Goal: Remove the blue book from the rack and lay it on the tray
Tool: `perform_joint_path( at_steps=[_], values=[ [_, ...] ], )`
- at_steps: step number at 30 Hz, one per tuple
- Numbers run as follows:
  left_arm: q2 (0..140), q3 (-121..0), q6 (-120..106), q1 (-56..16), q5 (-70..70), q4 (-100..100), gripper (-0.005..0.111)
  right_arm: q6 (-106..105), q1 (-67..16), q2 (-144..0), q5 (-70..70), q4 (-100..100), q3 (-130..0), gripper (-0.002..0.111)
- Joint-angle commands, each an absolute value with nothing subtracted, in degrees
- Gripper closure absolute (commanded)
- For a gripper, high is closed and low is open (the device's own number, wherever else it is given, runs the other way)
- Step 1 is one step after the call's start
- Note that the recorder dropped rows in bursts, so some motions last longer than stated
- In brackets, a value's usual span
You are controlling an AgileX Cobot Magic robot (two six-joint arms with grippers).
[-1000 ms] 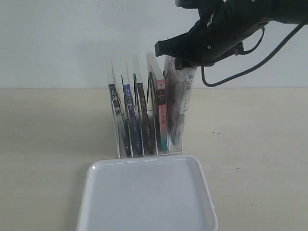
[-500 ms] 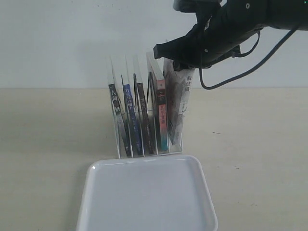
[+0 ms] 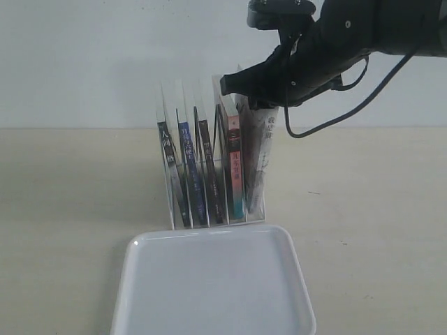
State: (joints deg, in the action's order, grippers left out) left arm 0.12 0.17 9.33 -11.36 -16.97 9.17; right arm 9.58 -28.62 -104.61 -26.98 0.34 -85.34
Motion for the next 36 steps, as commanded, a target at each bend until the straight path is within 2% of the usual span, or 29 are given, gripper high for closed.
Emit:
perform_joint_path(
  at_steps=[1, 3, 5, 15, 21, 26, 29, 36],
  values=[
    [0.00, 0.00, 9.11, -11.19, -16.80, 9.01, 0.103, 10.01, -28.57, -104.56, -23.73, -0.31, -85.83, 0.082],
    [0.00, 0.00, 9.11, -11.19, -16.80, 9.01, 0.103, 10.53, -28.57, -104.69, -23.73, -0.31, -85.83, 0.068],
    [0.00, 0.00, 9.11, -11.19, -16.80, 9.01, 0.103, 10.51, -28.57, -104.69, -23.83, -0.31, -85.83, 0.065],
    [0.00, 0.00, 9.11, -11.19, -16.80, 9.01, 0.103, 10.51, -28.57, -103.55, -25.33, 0.00, -85.83, 0.065],
    [0.00, 0.00, 9.11, -11.19, -16.80, 9.01, 0.103, 10.51, -28.57, -96.59, -27.00, 0.00, -86.07, 0.065],
    [0.00, 0.00, 9.11, -11.19, -16.80, 9.01, 0.103, 10.51, -28.70, -91.96, -34.60, 0.00, -89.95, 0.065],
    [0.00, 0.00, 9.11, -11.19, -16.80, 9.01, 0.103, 9.95, -29.73, -92.06, -41.01, -0.50, -93.34, 0.065],
    [0.00, 0.00, 9.11, -11.19, -16.80, 9.01, 0.103, 9.64, -33.87, -95.34, -38.13, -0.51, -93.44, 0.065]
  ],
)
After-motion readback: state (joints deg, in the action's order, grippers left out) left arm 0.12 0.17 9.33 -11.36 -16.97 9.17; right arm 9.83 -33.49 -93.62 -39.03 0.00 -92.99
